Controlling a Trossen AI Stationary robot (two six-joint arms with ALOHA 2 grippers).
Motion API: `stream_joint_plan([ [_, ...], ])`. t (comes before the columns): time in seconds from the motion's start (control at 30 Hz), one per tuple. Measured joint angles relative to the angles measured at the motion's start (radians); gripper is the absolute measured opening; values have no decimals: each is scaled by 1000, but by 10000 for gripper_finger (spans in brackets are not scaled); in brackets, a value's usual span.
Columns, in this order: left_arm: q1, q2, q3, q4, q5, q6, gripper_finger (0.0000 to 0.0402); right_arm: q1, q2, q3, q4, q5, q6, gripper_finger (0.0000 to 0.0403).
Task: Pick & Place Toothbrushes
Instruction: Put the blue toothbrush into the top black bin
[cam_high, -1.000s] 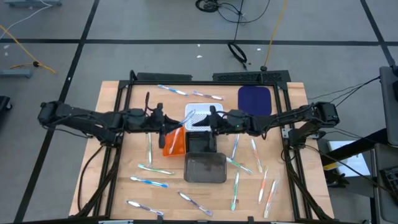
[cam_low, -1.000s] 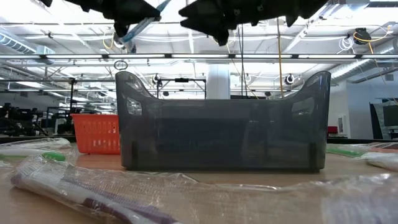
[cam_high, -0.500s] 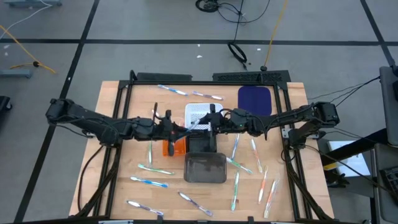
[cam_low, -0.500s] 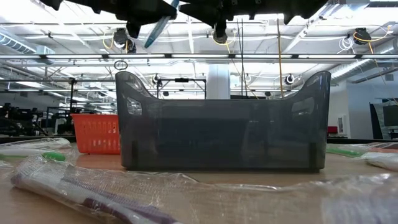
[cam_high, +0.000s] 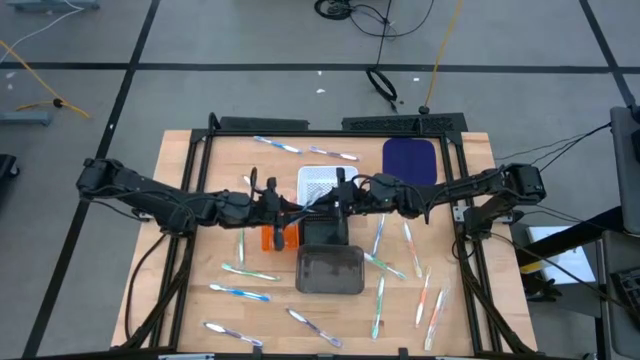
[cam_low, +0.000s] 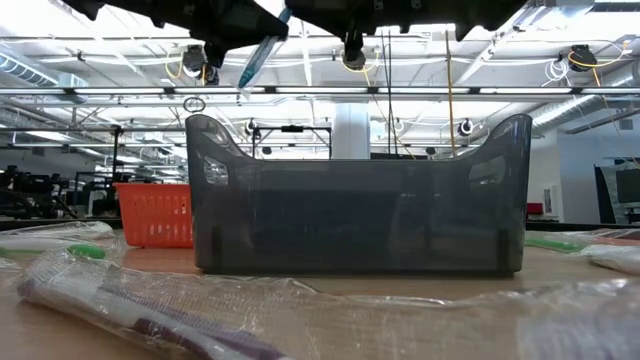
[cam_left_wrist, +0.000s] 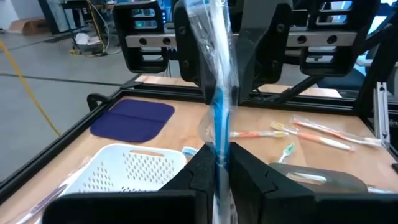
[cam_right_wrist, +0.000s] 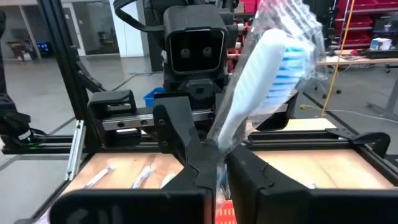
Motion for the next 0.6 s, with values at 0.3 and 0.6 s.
stream_joint_plan([
  [0.3,0,1,0,-6,-4,-7,41,10,0,0,-20,3,-19,9],
  [0.6,-41,-37,-1,-15,-51,40,42,11,0,1,-38,-3,-19,9],
])
